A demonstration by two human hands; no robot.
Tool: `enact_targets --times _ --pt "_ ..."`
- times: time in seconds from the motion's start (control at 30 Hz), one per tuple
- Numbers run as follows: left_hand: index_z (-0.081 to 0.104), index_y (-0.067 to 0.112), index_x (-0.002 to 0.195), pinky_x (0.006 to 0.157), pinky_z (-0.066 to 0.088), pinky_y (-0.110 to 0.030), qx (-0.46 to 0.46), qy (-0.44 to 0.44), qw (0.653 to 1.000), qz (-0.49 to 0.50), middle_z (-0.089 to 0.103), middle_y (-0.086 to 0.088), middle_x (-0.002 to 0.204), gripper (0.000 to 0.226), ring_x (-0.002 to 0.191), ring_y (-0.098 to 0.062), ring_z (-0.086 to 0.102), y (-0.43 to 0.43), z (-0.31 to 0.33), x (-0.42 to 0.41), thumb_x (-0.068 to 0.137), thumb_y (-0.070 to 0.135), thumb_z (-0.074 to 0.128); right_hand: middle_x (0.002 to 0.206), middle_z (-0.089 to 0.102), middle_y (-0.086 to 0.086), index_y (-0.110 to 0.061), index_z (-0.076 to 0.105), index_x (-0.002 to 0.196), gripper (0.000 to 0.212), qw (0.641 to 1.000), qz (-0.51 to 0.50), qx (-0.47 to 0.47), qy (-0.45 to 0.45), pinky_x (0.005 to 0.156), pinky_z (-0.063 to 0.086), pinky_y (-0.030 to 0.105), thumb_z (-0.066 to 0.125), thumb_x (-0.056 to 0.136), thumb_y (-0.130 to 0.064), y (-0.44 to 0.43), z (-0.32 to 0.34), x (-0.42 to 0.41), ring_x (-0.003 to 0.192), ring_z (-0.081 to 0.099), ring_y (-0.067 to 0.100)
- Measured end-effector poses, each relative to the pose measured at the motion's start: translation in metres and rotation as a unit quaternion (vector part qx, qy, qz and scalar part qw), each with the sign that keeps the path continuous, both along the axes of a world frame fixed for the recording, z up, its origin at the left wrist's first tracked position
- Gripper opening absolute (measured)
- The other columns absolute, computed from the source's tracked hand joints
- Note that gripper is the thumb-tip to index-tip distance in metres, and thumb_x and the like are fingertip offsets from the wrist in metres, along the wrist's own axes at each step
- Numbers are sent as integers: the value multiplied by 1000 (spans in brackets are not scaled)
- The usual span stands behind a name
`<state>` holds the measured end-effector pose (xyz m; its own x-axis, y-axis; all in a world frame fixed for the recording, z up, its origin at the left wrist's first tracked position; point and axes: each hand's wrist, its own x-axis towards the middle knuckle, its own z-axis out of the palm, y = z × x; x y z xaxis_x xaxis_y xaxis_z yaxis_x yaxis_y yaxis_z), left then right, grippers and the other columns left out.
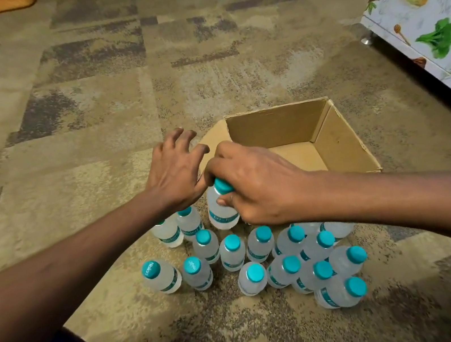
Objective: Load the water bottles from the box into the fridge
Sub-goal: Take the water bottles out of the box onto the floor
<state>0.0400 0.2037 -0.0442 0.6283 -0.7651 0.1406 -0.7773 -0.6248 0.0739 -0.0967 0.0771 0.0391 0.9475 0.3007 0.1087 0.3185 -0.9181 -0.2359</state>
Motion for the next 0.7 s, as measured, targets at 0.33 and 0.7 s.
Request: enact_targets --times 0.33,0.7 --pt "45 21 135 100 36 -51 97 -23 991 -93 39 -13 145 58 131 -32 37 11 -24 5 87 55 42 99 54 6 -11 59 111 31 992 90 6 91 63 50 38 65 86 -27 33 -32 -22 76 55 22" --pt "41 19 136 98 38 -50 132 -50 985 -104 39 -13 144 56 126 -31 44 5 -25 -5 90 51 42 100 51 9 -8 57 111 30 975 129 -48 172 58 48 36 61 83 -18 34 -87 -28 77 56 27"
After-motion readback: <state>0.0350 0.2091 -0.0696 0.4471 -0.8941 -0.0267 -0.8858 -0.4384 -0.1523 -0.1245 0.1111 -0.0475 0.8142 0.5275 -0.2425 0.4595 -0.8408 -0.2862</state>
